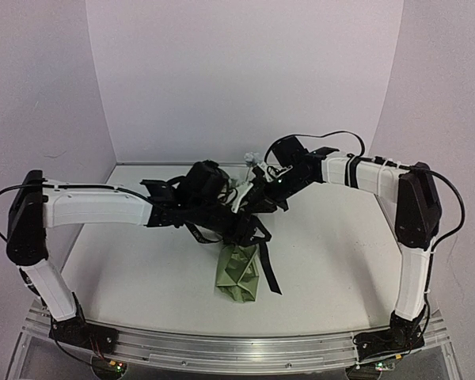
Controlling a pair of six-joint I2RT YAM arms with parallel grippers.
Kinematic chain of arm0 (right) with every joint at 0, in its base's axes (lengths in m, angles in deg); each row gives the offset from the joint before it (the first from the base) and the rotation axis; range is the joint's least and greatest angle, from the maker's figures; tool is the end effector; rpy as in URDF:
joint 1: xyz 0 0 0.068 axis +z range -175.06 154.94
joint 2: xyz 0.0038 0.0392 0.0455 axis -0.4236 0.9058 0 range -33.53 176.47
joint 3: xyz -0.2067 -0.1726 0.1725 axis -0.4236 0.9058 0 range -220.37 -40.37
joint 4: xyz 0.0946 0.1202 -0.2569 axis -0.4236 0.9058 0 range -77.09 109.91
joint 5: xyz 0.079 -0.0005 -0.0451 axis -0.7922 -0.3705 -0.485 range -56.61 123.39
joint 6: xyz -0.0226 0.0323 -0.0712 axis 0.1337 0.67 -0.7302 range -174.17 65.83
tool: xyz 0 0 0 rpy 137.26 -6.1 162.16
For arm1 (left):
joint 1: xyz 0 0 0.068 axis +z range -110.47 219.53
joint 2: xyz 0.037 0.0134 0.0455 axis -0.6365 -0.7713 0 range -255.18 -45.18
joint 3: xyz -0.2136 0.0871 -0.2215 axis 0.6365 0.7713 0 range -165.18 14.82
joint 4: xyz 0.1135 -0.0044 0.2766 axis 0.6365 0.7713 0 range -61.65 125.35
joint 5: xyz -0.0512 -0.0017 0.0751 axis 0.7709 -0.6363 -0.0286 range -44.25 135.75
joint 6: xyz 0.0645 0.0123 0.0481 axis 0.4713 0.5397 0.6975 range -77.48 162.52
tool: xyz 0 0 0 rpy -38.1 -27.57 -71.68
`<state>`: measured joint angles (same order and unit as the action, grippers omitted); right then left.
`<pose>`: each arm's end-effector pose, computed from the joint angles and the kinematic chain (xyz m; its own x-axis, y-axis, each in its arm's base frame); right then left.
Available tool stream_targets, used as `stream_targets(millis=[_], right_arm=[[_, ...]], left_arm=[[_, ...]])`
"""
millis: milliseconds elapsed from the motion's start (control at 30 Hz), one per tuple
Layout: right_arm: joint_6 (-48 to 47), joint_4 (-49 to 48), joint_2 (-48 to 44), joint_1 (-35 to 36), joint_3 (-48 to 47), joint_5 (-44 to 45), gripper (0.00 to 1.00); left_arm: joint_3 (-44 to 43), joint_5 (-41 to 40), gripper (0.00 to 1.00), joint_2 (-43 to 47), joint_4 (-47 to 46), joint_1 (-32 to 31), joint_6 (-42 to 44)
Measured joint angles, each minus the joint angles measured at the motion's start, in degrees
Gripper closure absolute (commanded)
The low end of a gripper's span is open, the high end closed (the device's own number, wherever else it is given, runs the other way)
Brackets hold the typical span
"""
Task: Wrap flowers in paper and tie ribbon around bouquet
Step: Cross the ribbon over the folded bouquet.
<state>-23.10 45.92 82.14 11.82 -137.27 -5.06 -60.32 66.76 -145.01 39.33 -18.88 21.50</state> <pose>0.3930 0.3498 0.2586 -0.9396 -0.1998 -0.2778 -0.3419 0.5822 0.7376 0.2251 -0.4143 0.2754 -0.6251 0.3771 -0.6834 0.7751 0.4029 -0.4867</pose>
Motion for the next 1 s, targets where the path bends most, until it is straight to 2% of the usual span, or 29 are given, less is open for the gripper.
stream_targets(millis=[67,233,333,633,900,1000], right_arm=[[0.1,0.1,-1.2,0.5,0.4,0.4,1.0],[1.9,0.1,-3.2,1.5,0.6,1.7,1.0],[3.1,0.1,-3.5,2.1,0.8,2.1,1.0],[6.7,0.1,-3.7,3.1,1.7,4.9,1.0],[9.9,0.1,-3.7,3.6,1.7,6.2,1.0],[10.5,0.1,-3.7,4.0,1.7,6.3,1.0]], left_arm=[[2.2,-1.2,0.46,4.1,-1.1,1.3,-0.2],[6.3,-3.0,0.44,10.3,-3.5,7.4,0.1],[6.5,-3.5,0.4,9.3,-3.4,9.5,1.8],[6.2,-2.0,0.39,4.6,-1.7,9.2,6.9],[5.1,-1.8,0.41,1.4,-1.4,9.2,7.7],[4.3,-1.9,0.44,0.5,-1.6,9.2,7.7]])
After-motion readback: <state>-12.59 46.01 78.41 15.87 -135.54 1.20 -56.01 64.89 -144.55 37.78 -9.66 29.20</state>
